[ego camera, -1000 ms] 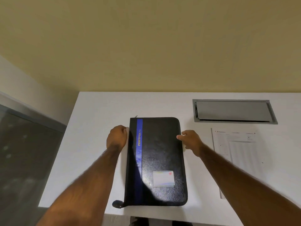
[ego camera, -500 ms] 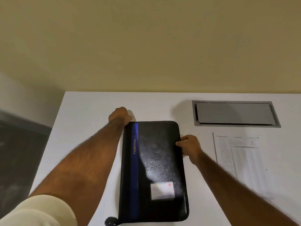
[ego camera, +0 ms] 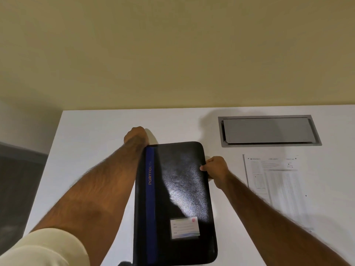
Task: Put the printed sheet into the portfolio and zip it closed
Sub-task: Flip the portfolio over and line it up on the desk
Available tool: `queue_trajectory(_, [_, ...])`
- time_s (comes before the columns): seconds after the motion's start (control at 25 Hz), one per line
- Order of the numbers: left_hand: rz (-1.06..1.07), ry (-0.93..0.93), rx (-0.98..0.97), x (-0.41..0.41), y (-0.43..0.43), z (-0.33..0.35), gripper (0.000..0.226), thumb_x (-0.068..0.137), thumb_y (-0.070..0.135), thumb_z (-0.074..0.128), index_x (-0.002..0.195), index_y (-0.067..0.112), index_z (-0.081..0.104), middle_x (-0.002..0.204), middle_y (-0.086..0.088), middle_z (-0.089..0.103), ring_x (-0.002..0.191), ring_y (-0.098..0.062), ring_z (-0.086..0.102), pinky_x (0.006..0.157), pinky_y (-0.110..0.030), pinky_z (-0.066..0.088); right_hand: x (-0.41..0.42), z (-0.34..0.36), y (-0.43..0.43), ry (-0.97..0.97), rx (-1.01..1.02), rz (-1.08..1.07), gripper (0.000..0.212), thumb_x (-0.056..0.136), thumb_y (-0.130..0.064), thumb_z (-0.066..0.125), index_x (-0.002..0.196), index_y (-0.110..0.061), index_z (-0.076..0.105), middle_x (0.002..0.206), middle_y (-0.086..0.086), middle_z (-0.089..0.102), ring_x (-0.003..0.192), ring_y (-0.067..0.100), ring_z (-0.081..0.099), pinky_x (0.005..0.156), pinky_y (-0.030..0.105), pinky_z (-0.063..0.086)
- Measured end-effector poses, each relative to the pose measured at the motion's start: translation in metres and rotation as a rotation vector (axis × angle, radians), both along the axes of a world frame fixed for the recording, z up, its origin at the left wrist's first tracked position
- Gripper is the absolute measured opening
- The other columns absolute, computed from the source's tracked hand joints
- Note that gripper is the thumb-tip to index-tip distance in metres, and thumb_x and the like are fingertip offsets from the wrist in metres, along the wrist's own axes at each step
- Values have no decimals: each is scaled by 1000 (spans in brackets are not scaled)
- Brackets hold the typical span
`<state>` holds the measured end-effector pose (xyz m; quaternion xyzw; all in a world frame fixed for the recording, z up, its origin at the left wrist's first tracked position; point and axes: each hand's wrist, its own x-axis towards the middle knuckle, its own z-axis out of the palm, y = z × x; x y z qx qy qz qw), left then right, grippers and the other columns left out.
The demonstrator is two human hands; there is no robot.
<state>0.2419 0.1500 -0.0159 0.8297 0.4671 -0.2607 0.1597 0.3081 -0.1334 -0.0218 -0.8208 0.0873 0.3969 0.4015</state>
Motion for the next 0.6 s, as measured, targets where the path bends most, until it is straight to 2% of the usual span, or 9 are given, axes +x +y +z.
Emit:
queue_trajectory(0.08, [-28,37,26,2,0,0,37,91,17,68,125,5,61,127,-14,65,118,-32,62,94,-39,50,2,1,-1,0,-4,11,17,78,6,76,72,-2,63,92,23,68,88,40,68,86,52,59])
queue_trajectory(0.2, [-82,80,75,7,-6,2,37,91,16,64,127,6,61,128,-12,64,119,-31,61,94,-37,49,2,0,1,-1,1,-5,17,76,7,76,74,-3,63,97,25,69,93,41,68,88,53,58])
queue_trajectory(0.36, [-170,81,123,14,-16,3,37,89,13,64,126,7,63,129,-11,65,120,-31,62,94,-36,50,3,-1,3,-8,-11,-4,24,75,8,76,68,-8,60,91,20,67,86,36,67,84,47,59])
queue_trajectory(0.48, [-208,76,165,17,-19,3,37,88,12,64,124,7,64,126,-11,67,118,-32,63,92,-36,51,5,-4,2,-8,-13,11,22,76,6,78,70,-7,60,79,10,63,73,26,64,68,34,57])
queue_trajectory(0.6, [-209,87,168,17,-19,2,35,89,13,64,123,6,64,124,-12,67,116,-32,64,90,-37,51,6,-6,2,-34,-35,95,25,79,-3,80,67,-9,59,69,0,59,60,12,57,52,21,45])
